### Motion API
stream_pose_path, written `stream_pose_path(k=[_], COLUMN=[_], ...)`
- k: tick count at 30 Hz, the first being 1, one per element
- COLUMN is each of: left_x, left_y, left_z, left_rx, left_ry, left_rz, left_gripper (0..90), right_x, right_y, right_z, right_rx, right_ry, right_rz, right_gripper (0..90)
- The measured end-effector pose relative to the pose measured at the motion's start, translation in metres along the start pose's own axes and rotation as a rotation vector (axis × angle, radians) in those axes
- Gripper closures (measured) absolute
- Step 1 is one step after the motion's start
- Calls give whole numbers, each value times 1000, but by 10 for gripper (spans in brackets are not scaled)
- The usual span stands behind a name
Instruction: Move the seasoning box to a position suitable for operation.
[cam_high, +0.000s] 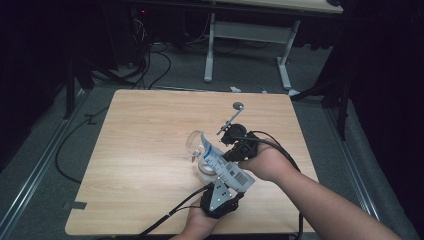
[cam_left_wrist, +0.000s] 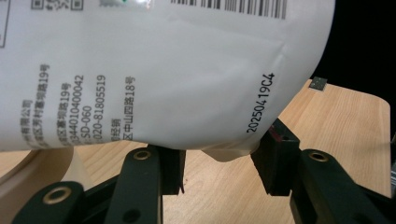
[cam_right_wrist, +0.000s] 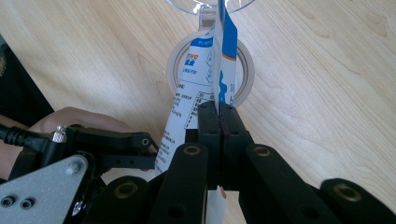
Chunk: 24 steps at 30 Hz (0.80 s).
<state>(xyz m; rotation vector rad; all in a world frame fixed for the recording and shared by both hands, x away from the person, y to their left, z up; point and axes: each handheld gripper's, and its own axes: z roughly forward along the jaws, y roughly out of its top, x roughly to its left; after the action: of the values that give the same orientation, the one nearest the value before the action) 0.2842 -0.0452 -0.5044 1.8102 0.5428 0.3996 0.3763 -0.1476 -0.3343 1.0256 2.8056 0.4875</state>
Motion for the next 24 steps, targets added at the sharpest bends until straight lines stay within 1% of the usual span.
stream_pose_path(k=[6, 12, 21, 24], left_x=[2, 4, 7, 8], left_y=[-3, -5, -10, -11], left_z=[0, -1, -1, -1], left_rx=[9, 17, 24, 26], left_ry=[4, 7, 17, 19], left_rz=[-1, -2, -2, 0], left_gripper=[582, 580, 577, 577], right_x=[0, 1, 1, 1], right_y=[-1, -3, -5, -6], right_z=[0, -1, -2, -3], right_rx=[-4, -6, -7, -12], right_ry=[0, -1, -4, -2], right_rz=[-6, 5, -3, 2], right_gripper=[894, 894, 893, 893])
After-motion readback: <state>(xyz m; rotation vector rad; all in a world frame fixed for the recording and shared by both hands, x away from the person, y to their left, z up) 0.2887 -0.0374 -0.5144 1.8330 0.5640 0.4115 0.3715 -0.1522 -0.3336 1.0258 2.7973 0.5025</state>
